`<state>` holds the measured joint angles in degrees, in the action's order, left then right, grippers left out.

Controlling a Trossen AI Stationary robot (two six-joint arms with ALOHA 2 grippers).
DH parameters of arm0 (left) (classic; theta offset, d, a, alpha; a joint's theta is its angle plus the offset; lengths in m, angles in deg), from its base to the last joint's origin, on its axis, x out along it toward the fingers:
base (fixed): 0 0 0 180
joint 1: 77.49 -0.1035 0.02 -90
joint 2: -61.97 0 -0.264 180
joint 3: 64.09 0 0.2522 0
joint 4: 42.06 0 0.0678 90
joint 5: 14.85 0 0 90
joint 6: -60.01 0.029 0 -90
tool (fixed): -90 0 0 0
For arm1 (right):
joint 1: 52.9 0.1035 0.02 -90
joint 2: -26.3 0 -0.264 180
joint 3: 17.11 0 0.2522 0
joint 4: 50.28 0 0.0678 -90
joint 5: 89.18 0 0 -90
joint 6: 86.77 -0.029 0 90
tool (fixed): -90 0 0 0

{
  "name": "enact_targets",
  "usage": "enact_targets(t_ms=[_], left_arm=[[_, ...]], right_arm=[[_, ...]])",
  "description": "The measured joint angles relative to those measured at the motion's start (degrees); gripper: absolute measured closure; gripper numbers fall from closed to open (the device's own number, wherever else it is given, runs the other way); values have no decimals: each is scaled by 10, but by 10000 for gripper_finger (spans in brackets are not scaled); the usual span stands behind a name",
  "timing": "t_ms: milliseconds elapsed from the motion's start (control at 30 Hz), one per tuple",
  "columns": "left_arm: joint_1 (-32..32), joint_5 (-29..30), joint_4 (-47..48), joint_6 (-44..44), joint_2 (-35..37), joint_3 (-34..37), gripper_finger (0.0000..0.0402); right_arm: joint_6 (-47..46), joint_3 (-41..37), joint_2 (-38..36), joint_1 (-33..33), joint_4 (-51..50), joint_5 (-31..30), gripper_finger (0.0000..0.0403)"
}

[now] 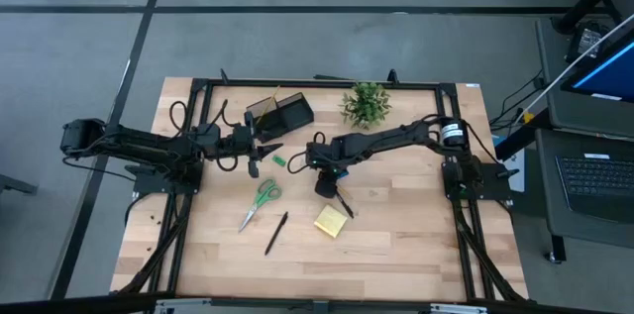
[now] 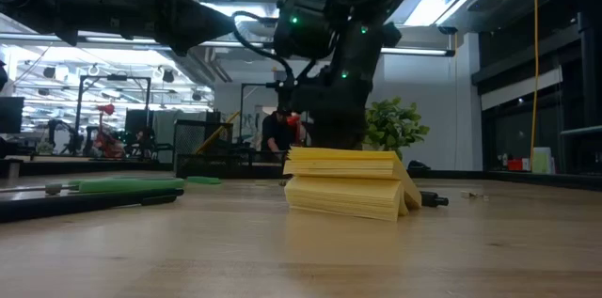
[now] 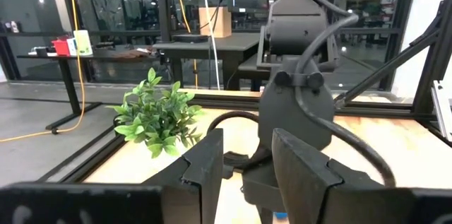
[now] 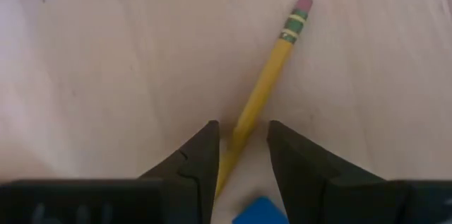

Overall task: Pick and place office supplies into organizer
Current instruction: Put the pencil into the desk organizer

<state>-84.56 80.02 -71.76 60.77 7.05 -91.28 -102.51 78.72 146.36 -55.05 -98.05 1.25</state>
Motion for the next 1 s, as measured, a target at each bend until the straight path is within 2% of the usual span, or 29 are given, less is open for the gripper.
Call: enact_targets(t_ms=[433,600,867,1000], left_arm=[[0,0,0,0,0,0,283],[0,0,0,-2,0,0,283],[0,0,0,0,0,0,283],[0,0,0,0,0,0,283]], right_arm=[[-5,1,5,-16,-7,29,277],[-35,1,5,-26,-9,39,278],[-35,0,5,-21,-10,27,305],[-22,0,6,-8,-11,-8,312]])
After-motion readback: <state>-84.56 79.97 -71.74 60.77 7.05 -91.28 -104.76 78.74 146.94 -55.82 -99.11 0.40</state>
